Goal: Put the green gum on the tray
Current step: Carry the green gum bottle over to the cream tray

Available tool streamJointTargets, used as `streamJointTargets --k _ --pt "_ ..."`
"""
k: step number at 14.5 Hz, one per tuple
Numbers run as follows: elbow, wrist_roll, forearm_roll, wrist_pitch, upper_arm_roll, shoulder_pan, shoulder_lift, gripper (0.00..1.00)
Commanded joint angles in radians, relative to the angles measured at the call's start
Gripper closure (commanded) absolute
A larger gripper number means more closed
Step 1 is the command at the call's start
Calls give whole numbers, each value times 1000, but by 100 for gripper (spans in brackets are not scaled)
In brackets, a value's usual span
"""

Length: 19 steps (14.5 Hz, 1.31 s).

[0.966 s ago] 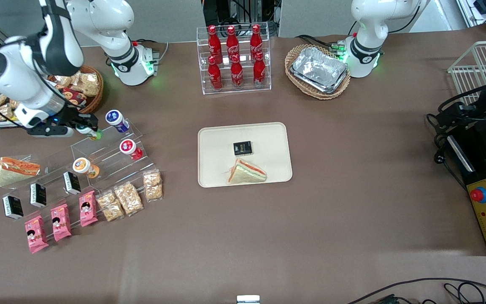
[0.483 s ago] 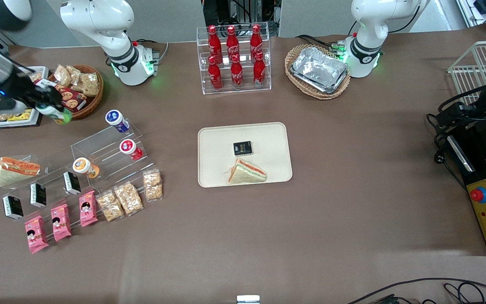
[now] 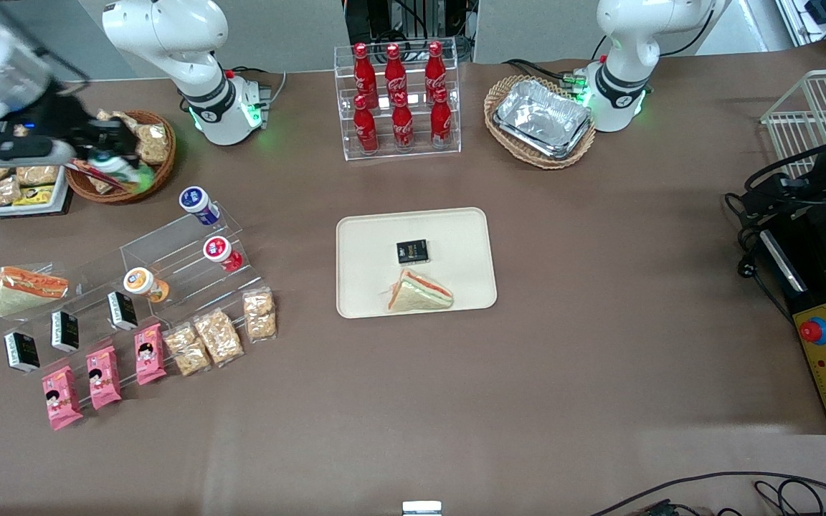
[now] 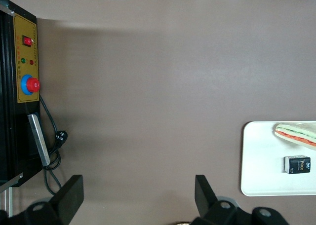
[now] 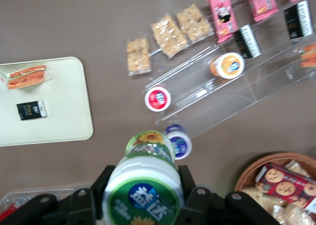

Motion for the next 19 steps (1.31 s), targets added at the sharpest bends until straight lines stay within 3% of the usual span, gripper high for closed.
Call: streamJointTargets --k 1,3,6,10,13,15,16,19 --pt "65 260 68 1 186 -1 61 51" --pt "70 382 108 66 274 -1 110 51" --pt "59 586 95 226 433 -1 220 51" --pt "-51 643 42 488 497 18 392 51" --pt "-101 708 -75 622 497 64 518 51" --pt "-104 834 -253 674 497 105 612 51" --pt "-104 870 -307 696 495 111 647 51" --pt "-117 876 -326 768 495 116 722 51"
